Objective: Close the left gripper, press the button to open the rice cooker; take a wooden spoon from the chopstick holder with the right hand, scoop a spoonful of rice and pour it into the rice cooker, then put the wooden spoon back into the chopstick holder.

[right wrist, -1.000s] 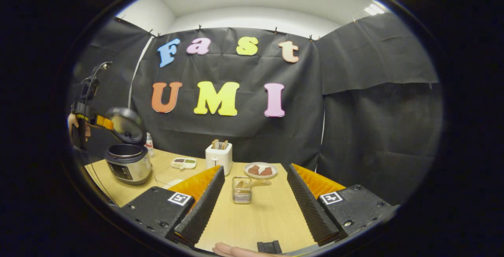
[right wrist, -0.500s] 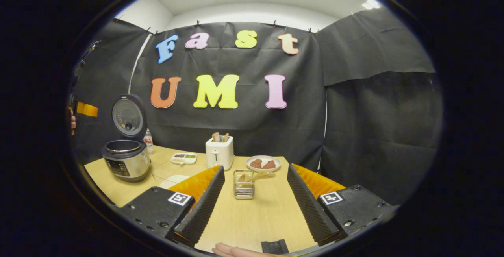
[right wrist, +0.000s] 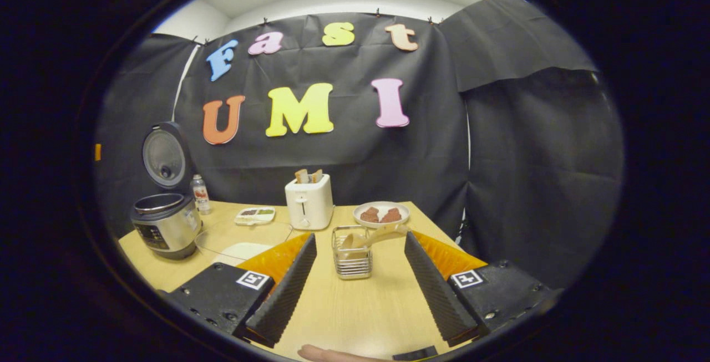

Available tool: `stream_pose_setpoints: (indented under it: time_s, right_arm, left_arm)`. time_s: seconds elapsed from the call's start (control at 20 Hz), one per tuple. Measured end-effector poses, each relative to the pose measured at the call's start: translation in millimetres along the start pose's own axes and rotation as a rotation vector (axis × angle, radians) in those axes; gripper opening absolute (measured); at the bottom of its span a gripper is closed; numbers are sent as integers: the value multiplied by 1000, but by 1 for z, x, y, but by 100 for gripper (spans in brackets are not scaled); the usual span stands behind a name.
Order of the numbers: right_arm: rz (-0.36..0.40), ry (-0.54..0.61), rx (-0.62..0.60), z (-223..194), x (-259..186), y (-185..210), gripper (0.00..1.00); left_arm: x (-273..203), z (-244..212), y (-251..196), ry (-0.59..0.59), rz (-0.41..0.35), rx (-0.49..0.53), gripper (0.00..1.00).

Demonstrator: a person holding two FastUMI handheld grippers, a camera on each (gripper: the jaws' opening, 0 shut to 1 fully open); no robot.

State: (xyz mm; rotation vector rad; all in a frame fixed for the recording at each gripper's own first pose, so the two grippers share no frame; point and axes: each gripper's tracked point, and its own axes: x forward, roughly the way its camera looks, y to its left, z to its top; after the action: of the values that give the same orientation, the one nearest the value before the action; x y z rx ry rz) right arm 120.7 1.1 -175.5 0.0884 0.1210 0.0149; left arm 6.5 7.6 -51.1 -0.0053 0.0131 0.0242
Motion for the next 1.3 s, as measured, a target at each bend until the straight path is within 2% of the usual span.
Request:
stream_pose_setpoints:
  time_s: [0.15,0.3,0.35,0.4,0.7,0.75,0.8,0.85,0.9,0.95,1.0,1.05,1.1,1.15,1.2,1.25,1.3]
  right_arm:
    - [-6,71,39,-22,30,1,100]
    - [-46,96,35,-34,63,-8,100]
    - [-43,106,34,-36,74,-9,100]
    - [-38,101,43,-37,84,-8,94]
    - [-100,69,86,-32,127,-16,91]
    - [-122,51,96,-30,130,-20,87]
    - [-125,36,92,-26,132,-18,77]
    - [-147,29,84,-25,134,-20,60]
    - [-164,27,88,-25,137,-22,61]
    - [-170,33,96,-25,140,-21,43]
    - [-164,52,105,-28,146,-18,39]
    - [-154,69,121,-30,149,-15,34]
    - [-150,84,131,-29,156,-15,43]
    - [-148,91,135,-27,160,-14,41]
    - [-141,93,142,-24,162,-12,34]
    - [-128,94,149,-19,164,-9,36]
    - [-119,93,152,-17,165,-6,33]
  left_arm:
    - [-3,3,2,-45,-6,35,96]
    - [-5,7,3,-79,-5,55,96]
    - [-6,4,-3,-69,-38,55,96]
    - [-7,1,-7,-60,-61,53,96]
    - [-5,-5,-9,-41,-115,66,96]
    - [-5,-9,-15,-32,-140,69,96]
    - [-6,-12,-19,-24,-163,70,96]
    - [-7,-13,-20,-20,-177,72,91]
    - [-8,-13,-19,-20,-182,79,95]
    - [-8,-12,-17,-26,-180,85,96]
    - [-8,-11,-15,-33,-175,90,96]
    - [-6,-12,-13,-37,-171,89,96]
    - [-4,-14,-13,-32,-173,83,96]
    - [-4,-17,-12,-22,-175,76,96]
    - [-2,-19,-10,-13,-171,68,96]
    - [-1,-21,-5,-4,-163,62,96]
    - [-1,-22,-1,3,-154,55,96]
